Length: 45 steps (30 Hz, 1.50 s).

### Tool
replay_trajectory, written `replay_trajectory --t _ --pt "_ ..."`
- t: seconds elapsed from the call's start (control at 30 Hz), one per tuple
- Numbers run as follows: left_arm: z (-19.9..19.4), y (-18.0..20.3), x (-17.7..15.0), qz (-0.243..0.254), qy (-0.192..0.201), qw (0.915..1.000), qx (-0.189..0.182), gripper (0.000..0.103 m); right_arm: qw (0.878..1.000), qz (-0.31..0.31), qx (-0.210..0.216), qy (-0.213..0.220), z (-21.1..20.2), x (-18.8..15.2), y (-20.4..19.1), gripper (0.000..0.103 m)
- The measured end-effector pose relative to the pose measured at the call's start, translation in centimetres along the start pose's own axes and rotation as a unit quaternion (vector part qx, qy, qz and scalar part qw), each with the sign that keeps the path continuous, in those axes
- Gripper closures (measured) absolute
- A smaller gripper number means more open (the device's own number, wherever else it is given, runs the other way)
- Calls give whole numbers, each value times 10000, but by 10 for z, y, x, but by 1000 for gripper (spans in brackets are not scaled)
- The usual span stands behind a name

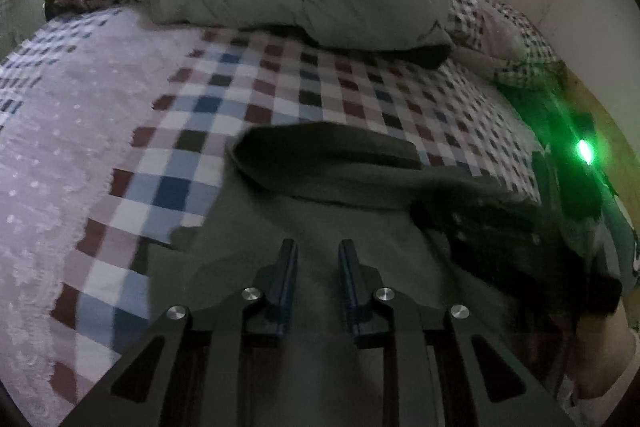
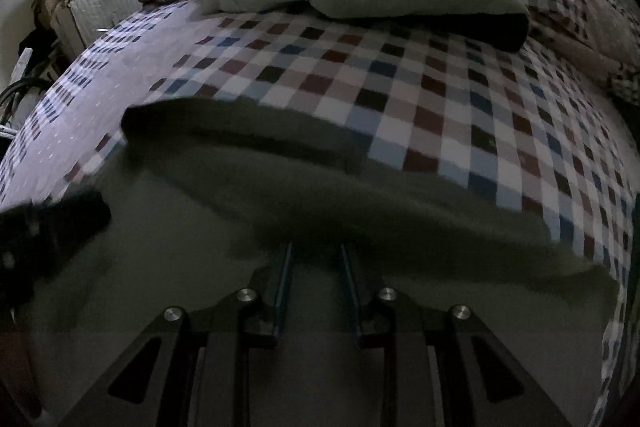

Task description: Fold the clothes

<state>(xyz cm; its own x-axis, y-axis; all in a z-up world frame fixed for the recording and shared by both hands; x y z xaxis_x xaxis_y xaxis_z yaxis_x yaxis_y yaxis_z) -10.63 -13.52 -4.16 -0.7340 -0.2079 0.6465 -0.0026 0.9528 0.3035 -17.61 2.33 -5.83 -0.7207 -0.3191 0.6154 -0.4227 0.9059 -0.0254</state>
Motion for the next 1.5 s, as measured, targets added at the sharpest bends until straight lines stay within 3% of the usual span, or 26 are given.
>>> replay_trajectory --t 0.17,0.33,0.4,0.47,0.53,0.73,0.87,1.17,1.33,1.5 --pt "6 6 -2 68 -95 9999 -77 81 9998 189 -4 91 17 36 10 79" --pt "8 8 4 -5 -47 9999 -106 81 9941 857 -180 638 11 75 39 79" --pt "11 10 4 10 -47 9999 -111 81 9915 994 -107 831 -5 75 46 75" --pt "14 13 3 26 -60 9999 -105 81 9910 953 -41 942 -23 67 49 61" --pt "16 15 2 70 -70 9999 -70 81 9914 896 24 951 -35 56 50 58" --pt "16 21 -7 313 -80 9993 174 81 9973 637 87 352 -38 4 52 54" --pt "13 25 -6 388 12 9991 142 81 9978 666 51 44 -26 -19 62 55" --pt "12 18 -4 391 16 9991 186 81 9910 953 -612 712 0 38 95 56" --pt "7 12 -2 406 76 9989 241 81 9788 1267 -885 1340 -36 54 108 53" --pt "-7 10 -6 487 197 9982 286 78 9801 1015 -862 1469 -81 33 87 45"
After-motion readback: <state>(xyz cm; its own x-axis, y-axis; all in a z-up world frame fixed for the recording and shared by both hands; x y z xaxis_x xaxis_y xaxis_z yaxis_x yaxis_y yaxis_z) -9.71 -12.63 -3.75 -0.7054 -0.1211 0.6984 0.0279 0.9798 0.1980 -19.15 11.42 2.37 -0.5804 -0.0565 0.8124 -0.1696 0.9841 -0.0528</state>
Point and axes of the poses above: each gripper's, at about its wrist camera, not at the fingertips, and z roughly the way its jaws point, y to its right, x to its top, the point moved 8 cm from there along z, roughly the way its jaws point, and after that the axes turned 8 degrees about y, right-handed, at the moved point
